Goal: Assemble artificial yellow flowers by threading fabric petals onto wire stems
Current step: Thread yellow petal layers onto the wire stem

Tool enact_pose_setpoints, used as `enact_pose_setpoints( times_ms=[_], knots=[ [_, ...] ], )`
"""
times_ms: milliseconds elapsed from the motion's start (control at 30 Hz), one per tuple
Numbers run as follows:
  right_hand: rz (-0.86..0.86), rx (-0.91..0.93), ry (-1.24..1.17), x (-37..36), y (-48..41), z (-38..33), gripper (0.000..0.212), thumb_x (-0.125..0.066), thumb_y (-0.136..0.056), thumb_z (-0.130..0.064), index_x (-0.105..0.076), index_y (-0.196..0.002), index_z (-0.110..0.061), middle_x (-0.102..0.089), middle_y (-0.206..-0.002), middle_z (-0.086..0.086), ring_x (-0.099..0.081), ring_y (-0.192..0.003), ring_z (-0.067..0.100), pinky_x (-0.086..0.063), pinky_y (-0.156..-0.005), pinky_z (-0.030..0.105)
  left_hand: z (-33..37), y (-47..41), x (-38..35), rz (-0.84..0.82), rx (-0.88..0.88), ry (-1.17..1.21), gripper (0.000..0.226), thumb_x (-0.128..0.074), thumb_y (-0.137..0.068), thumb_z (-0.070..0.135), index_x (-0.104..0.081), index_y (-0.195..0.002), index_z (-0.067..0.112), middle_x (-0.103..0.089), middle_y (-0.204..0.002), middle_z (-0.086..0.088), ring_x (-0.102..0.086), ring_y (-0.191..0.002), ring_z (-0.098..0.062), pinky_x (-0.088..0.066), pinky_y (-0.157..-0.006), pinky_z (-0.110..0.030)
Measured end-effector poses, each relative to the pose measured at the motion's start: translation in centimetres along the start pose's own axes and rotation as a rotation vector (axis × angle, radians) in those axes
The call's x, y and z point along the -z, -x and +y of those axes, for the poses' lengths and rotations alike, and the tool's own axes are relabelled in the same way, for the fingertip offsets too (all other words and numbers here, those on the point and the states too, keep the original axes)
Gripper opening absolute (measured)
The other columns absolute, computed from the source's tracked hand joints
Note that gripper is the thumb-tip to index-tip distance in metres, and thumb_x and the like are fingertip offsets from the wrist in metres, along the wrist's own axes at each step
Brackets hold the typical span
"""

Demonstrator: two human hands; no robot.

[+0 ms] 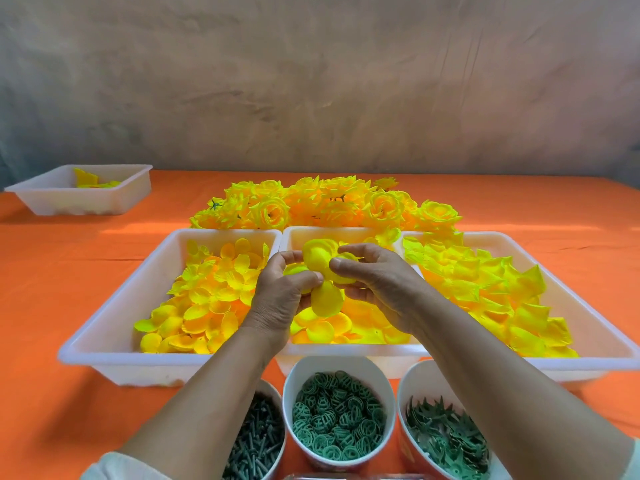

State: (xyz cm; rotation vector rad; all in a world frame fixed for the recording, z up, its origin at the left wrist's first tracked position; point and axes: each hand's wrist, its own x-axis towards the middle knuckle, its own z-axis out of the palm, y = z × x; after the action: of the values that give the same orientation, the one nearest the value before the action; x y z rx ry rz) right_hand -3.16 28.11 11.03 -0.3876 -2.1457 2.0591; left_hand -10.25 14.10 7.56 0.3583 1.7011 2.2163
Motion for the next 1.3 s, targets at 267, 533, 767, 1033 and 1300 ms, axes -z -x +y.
enact_pose_setpoints(
  times_ms=[267,533,767,1033,1300],
  knots=[
    [-0.05,0.097,-0.109,-0.9,3.9,-2.4,0.032,-0.069,-0.085,-0.007,-0.061,-0.115,-0.015,-0.065,-0.092,0.008,-0.062,-0.078,0.023,-0.054,-0.064,0.032,4.1,3.5,-0.6,-0.138,-0.034,0.029,0.037,-0.068,-0.076,0.005,-0.06,-0.111,0.015,-0.074,-0.086,-0.004,-0.071,-0.072,-0.017,-0.056,-0.059,-0.028],
    [-0.167,0.115,-0.24,-1.2,8.8,-3.7,0.023,-0.064,-0.088,-0.005,-0.061,-0.11,-0.013,-0.064,-0.069,0.001,-0.056,-0.051,0.011,-0.047,-0.041,0.022,6.7,9.2,-0.3,-0.155,0.027,0.095,0.031,-0.062,-0.085,-0.002,-0.059,-0.113,0.009,-0.072,-0.091,-0.01,-0.07,-0.076,-0.023,-0.058,-0.055,-0.028],
    [-0.244,0.168,-0.282,-1.4,13.5,-3.8,0.03,-0.069,-0.076,-0.013,-0.066,-0.106,-0.018,-0.064,-0.071,0.004,-0.056,-0.052,0.013,-0.047,-0.041,0.022,8.3,14.9,0.0,-0.19,-0.036,0.117,0.056,-0.07,-0.065,0.006,-0.053,-0.117,0.019,-0.075,-0.089,-0.011,-0.072,-0.071,-0.024,-0.057,-0.054,-0.03],
    [-0.3,0.148,-0.267,-1.5,16.9,-2.2,0.011,-0.071,-0.069,-0.016,-0.074,-0.079,-0.018,-0.061,-0.065,0.007,-0.056,-0.052,0.015,-0.049,-0.046,0.023,7.4,19.2,0.4,-0.253,-0.107,-0.071,0.028,-0.082,-0.06,0.008,-0.071,-0.078,0.026,-0.069,-0.076,-0.006,-0.069,-0.065,-0.02,-0.057,-0.057,-0.031],
    [-0.334,0.075,-0.276,-1.7,18.0,-1.0,0.01,-0.073,-0.072,-0.014,-0.074,-0.081,-0.016,-0.063,-0.067,0.007,-0.057,-0.054,0.015,-0.05,-0.047,0.023,6.5,21.1,0.4,-0.227,-0.003,-0.027,0.015,-0.077,-0.052,0.013,-0.074,-0.067,0.017,-0.067,-0.073,-0.014,-0.067,-0.063,-0.026,-0.059,-0.055,-0.031]
  ],
)
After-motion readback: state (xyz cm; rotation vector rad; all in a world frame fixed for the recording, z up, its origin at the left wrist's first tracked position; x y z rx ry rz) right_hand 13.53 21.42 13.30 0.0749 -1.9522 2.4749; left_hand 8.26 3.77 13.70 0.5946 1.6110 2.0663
